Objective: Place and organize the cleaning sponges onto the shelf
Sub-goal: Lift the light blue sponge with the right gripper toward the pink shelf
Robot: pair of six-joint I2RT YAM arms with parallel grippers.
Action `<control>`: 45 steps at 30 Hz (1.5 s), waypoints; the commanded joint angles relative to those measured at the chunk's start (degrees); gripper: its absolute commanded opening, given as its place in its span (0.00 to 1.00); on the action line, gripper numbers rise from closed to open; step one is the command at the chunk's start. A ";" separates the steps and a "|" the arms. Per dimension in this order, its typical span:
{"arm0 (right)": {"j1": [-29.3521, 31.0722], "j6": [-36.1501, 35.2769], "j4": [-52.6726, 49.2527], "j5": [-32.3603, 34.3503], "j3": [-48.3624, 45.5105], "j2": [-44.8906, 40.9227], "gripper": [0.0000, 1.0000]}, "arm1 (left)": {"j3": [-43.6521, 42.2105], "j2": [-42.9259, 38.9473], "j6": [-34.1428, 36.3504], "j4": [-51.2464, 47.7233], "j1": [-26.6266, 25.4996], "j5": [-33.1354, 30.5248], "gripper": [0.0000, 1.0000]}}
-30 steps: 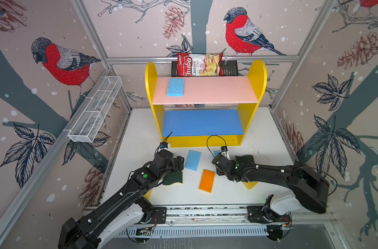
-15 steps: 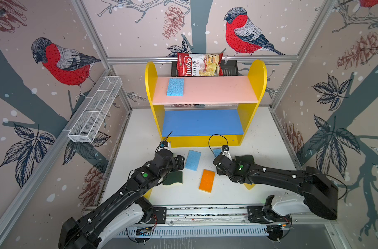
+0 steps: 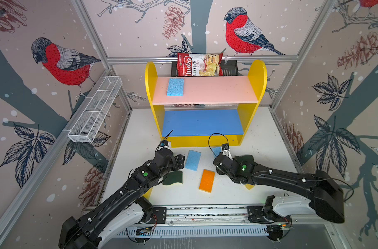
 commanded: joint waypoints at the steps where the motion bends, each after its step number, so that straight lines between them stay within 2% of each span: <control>1: 0.81 0.37 -3.99 2.07 1.88 -1.42 0.66 | 0.89 0.07 0.87 -0.15 0.01 -0.07 0.88; 9: 2.84 -1.73 -8.57 2.47 7.41 -8.56 0.66 | 2.51 -0.01 1.31 -1.10 0.01 -0.30 0.88; 20: 3.90 -8.68 -8.54 -0.70 14.22 -17.45 0.66 | 4.44 -1.00 1.84 -2.48 0.01 -0.33 0.88; 35: 3.96 -16.10 -9.95 0.99 26.80 -20.12 0.66 | 5.33 -0.72 2.28 -2.97 -0.08 1.03 0.88; 45: 3.11 -22.15 -8.92 8.08 33.47 -19.99 0.68 | 7.49 0.81 3.14 -2.34 -0.01 2.01 0.88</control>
